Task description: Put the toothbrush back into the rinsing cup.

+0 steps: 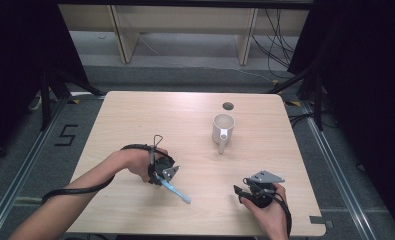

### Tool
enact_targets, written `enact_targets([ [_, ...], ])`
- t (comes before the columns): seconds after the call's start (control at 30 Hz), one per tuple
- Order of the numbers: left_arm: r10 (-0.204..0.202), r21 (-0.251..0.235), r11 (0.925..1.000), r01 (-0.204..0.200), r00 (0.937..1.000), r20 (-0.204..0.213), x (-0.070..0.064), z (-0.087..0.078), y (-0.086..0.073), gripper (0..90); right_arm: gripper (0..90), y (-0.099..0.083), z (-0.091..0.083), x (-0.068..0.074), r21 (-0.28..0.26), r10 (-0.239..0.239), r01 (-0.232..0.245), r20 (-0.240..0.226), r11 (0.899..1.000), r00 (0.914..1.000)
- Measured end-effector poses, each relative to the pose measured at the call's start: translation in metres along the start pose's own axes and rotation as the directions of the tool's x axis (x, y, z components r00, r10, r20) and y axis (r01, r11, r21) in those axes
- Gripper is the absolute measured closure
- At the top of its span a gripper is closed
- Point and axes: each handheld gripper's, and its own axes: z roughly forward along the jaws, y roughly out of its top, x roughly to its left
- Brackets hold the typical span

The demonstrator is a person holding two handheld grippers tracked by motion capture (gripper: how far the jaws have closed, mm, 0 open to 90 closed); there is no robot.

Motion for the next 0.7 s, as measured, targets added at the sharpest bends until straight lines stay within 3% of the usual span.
enact_targets([
  [0.07, -0.005, 0.0, 1.0, 0.005, 1.0, 0.004, 0.0001, 0.0, 0.0011, 67.6, 45.4, 0.0002, 0.0012, -0.004, -0.011, -0.061, 0.061, 0.007, 0.998, 0.9981],
  [0.17, -0.008, -0.003, 1.0, 0.008, 0.9999, 0.009, 0.0002, -0.0001, 0.0026, 67.7, 45.4, -0.0004, 0.0021, -0.0053, -0.012, -0.08, 0.08, 0.01, 0.997, 0.9967],
  [0.23, -0.008, -0.002, 1.0, 0.008, 0.9999, 0.01, 0.0002, 0.0, 0.0032, 68.1, 45.3, -0.0014, 0.0029, -0.0038, -0.01, -0.054, 0.054, 0.013, 0.998, 0.9984],
  [0.3, -0.005, 0.002, 1.0, 0.005, 0.9999, 0.01, 0.0006, 0.0003, 0.004, 68.2, 45.3, -0.0013, 0.0028, -0.004, -0.003, -0.058, 0.058, 0.008, 0.998, 0.9983],
  [0.33, -0.005, 0.002, 1.0, 0.005, 0.9999, 0.011, 0.0007, 0.0008, 0.0042, 68.3, 45.3, -0.0012, 0.0022, -0.0025, 0.007, -0.034, 0.034, 0.003, 0.999, 0.9994],
  [0.7, -0.032, 0.028, 0.9991, 0.032, 0.9993, 0.017, 0.0002, 0.0033, 0.0078, 72.9, 45.3, -0.0015, 0.0048, -0.0053, -0.009, -0.069, 0.069, -0.003, 0.998, 0.9976],
])
